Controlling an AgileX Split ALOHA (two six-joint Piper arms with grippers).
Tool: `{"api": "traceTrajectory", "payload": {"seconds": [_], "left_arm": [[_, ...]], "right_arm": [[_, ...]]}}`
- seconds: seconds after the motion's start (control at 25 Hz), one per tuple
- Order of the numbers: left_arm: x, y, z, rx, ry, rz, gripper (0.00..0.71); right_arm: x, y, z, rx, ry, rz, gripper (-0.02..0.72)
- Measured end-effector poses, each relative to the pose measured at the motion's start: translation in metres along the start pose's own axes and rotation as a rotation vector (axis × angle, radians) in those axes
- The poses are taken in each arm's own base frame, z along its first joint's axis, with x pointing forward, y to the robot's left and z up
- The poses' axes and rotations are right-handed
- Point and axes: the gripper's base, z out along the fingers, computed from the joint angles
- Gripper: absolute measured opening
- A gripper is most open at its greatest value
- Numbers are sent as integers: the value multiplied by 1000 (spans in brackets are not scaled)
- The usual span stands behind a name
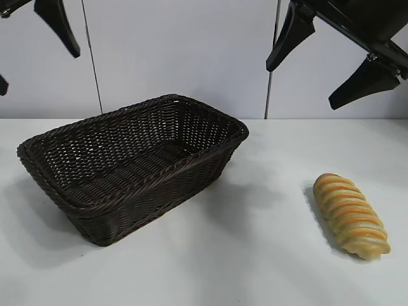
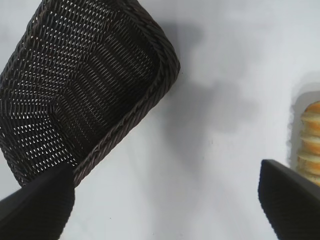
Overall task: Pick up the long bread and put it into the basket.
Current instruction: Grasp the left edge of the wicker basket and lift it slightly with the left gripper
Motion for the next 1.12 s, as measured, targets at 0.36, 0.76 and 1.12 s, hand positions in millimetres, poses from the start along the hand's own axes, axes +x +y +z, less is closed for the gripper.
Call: {"api": "traceTrajectory", "payload": {"seconds": [0.36, 0.76, 1.12], "left_arm": [[-4, 8, 53, 28, 53, -70, 689], [-6, 16, 84, 6, 85, -100, 503], [-11, 10, 83, 16, 89, -70, 98]], "right_arm": [[0, 0, 0, 0, 4, 0, 694], [0, 0, 0, 0, 5, 0, 694], [1, 0, 0, 0, 6, 0, 694]]}}
